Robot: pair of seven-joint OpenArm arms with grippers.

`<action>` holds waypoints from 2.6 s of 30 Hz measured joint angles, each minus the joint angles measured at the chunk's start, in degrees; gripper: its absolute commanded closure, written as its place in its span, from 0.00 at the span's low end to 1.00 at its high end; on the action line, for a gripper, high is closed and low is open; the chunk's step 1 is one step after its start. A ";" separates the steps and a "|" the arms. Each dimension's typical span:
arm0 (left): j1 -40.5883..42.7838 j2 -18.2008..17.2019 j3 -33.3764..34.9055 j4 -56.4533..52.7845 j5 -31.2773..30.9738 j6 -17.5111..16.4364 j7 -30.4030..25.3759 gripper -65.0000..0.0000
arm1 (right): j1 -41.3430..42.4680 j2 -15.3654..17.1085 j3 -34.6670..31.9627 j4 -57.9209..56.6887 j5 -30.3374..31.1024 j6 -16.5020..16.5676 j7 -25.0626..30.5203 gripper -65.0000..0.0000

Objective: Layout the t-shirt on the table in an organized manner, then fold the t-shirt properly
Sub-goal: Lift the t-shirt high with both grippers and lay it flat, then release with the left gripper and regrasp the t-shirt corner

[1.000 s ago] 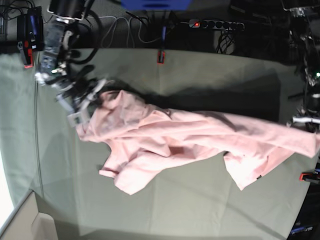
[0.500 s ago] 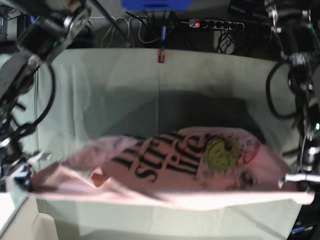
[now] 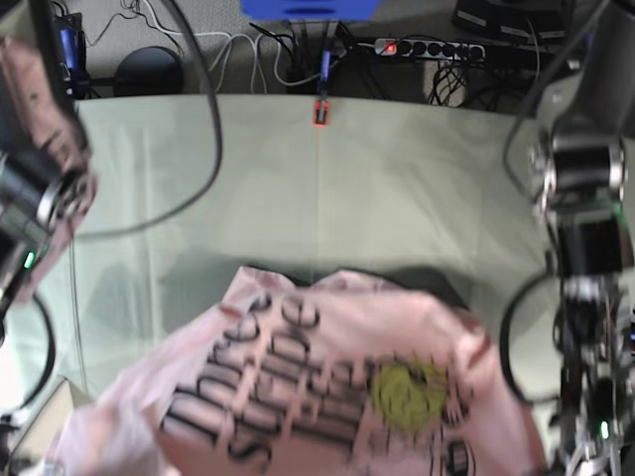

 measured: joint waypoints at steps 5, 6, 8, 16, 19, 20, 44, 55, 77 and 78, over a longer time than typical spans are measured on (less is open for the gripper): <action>-9.40 1.73 -0.13 -3.65 0.33 0.35 -0.26 1.00 | 14.08 3.23 -2.67 -8.74 -0.48 -0.33 0.24 1.00; -10.64 1.90 -0.13 -3.65 0.17 0.24 -0.59 1.00 | 16.41 3.65 -3.21 -9.64 0.04 -0.33 0.55 1.00; -12.52 2.23 0.00 -3.56 0.07 0.15 -0.72 1.00 | 19.93 4.57 -4.02 -10.54 0.11 -0.28 0.87 1.00; -4.90 1.60 -0.26 3.78 0.28 0.00 3.13 1.00 | 13.11 4.90 -4.52 -1.03 0.66 -0.44 -1.75 1.00; 5.68 1.49 -0.44 8.72 0.46 0.28 3.45 1.00 | 2.84 3.93 -4.24 7.30 0.22 -1.07 -4.61 1.00; 9.01 1.55 -0.46 9.79 0.48 0.50 3.82 1.00 | -0.94 3.02 -4.04 9.81 1.33 -1.01 -4.50 1.00; 40.96 3.58 -16.31 -1.11 -19.98 -0.24 8.81 0.89 | -51.30 -8.61 7.21 20.61 7.19 -0.52 8.79 1.00; 47.56 2.78 -25.55 10.51 -32.20 -0.92 21.86 0.34 | -56.65 -7.41 6.97 20.61 7.21 -0.50 8.48 0.99; 25.18 19.74 -26.40 -1.16 0.35 5.73 13.35 0.32 | -56.33 -8.87 9.55 20.61 7.15 -0.50 8.48 0.64; 24.74 19.87 -26.40 -1.40 0.39 7.15 13.18 0.32 | -56.30 -8.87 9.55 20.61 7.17 -0.50 8.52 0.64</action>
